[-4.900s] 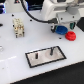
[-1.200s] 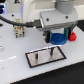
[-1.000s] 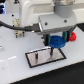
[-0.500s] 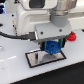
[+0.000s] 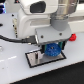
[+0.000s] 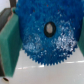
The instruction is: Insert the blue gear onto the right peg, followed by the red gear
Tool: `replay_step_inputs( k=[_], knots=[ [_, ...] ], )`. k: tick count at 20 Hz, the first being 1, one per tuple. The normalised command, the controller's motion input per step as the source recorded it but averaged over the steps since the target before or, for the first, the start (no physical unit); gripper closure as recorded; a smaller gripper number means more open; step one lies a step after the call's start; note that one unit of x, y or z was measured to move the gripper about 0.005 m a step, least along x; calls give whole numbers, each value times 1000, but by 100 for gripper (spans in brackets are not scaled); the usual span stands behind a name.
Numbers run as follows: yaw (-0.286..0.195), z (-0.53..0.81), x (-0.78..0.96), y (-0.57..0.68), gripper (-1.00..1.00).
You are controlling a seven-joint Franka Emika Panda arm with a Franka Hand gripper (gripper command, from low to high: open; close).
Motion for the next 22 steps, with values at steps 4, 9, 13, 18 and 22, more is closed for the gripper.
replay_step_inputs(
  k=[4, 9, 13, 18, 22],
  knots=[
    [0, -167, 39, 15, 100],
    [0, -82, 28, 5, 100],
    [0, -32, 65, 12, 100],
    [0, -53, 76, 17, 100],
    [0, -57, 51, 16, 100]
  ],
)
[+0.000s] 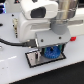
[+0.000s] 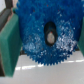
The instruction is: Insert the blue gear onto the right peg, followed by the red gear
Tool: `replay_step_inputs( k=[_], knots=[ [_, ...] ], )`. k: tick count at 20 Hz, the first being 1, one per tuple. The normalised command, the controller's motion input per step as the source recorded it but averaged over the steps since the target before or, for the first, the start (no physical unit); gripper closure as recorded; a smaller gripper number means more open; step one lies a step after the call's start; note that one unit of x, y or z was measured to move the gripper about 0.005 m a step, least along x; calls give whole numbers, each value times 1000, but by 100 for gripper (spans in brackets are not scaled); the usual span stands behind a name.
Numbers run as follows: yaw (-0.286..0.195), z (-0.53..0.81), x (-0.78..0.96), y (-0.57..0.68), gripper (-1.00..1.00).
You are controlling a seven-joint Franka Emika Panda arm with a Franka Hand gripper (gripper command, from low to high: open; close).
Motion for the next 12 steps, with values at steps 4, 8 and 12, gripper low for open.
replay_step_inputs(
  k=[4, 8, 12],
  knots=[
    [0, -2, 66, 58, 100],
    [0, -8, 61, 51, 100],
    [0, 17, 51, 65, 100]
  ],
)
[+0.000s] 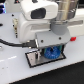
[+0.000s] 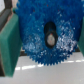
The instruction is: Insert the blue gear onto the right peg, followed by the red gear
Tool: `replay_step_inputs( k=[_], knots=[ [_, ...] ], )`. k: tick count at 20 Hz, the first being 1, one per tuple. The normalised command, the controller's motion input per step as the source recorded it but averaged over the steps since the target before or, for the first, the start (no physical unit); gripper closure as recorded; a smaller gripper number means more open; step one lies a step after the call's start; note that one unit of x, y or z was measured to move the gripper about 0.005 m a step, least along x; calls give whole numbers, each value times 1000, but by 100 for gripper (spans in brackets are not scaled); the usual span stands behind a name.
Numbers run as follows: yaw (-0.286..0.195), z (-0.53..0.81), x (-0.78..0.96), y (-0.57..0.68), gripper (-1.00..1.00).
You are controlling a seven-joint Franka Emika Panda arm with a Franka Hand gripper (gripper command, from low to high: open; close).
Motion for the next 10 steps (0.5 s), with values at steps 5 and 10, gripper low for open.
replay_step_inputs(
  k=[5, 10],
  knots=[
    [0, 314, 14, 95, -100],
    [0, 630, -182, 187, -100]
  ],
)
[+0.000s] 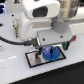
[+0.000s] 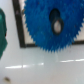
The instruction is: Insert the blue gear onto the right peg, followed by the red gear
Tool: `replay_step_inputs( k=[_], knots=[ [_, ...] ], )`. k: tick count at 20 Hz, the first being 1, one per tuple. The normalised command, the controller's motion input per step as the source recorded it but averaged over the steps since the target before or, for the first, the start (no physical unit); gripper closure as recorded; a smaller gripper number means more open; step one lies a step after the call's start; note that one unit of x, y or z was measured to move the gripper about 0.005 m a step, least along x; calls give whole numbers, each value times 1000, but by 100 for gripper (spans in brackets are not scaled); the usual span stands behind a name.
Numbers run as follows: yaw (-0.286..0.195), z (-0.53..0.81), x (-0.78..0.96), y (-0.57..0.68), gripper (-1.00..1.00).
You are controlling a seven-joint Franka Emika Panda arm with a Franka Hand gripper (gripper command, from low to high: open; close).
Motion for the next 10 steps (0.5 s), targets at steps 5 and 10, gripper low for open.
replay_step_inputs(
  k=[5, 10],
  knots=[
    [0, 260, -393, 256, -100],
    [0, 130, -570, 284, -100]
  ],
)
